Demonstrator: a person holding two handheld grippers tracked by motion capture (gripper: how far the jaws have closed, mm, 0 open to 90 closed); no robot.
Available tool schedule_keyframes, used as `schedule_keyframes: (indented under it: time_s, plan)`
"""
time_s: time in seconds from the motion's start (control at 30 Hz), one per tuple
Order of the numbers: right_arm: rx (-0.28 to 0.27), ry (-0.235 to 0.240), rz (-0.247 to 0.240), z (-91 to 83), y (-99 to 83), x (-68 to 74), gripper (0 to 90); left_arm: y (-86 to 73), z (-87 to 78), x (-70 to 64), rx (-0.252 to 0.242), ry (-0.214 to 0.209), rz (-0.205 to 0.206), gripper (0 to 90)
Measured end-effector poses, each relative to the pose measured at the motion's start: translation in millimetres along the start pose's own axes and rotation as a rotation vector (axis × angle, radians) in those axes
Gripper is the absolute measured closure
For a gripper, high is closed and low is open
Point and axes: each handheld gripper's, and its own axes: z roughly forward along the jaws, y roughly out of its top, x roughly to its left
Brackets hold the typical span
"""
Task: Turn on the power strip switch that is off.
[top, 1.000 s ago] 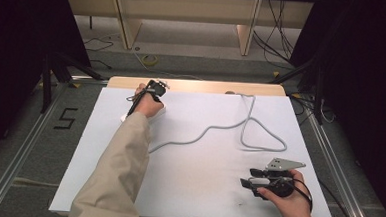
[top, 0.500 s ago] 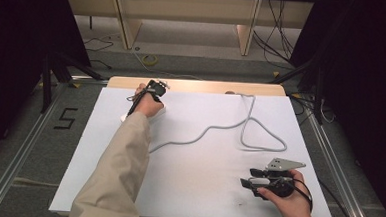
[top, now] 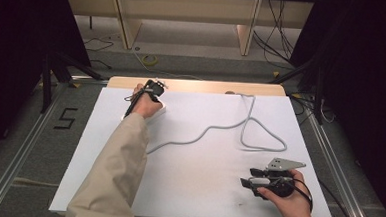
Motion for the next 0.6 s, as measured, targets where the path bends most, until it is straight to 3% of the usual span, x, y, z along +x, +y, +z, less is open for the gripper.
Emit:
schedule_keyframes:
  time_s: [0.23,0.33,0.43,0.6]
  plan:
    - [0.003,-0.002,0.003,0.3,0.3,1.0,42.7,-5.5,-25.3,7.7,-0.061,-0.024,-0.050,55.3]
    - [0.003,-0.005,0.004,0.2,0.4,0.8,42.7,-8.6,-34.6,7.9,-0.086,-0.026,-0.031,49.2]
    - [0.001,-0.006,0.004,0.1,0.3,0.3,42.7,-13.3,-42.9,7.4,-0.118,-0.053,-0.057,43.7]
    - [0.000,-0.008,0.003,0.0,0.2,-0.5,42.7,-24.1,-53.6,2.3,-0.126,-0.097,-0.052,36.9]
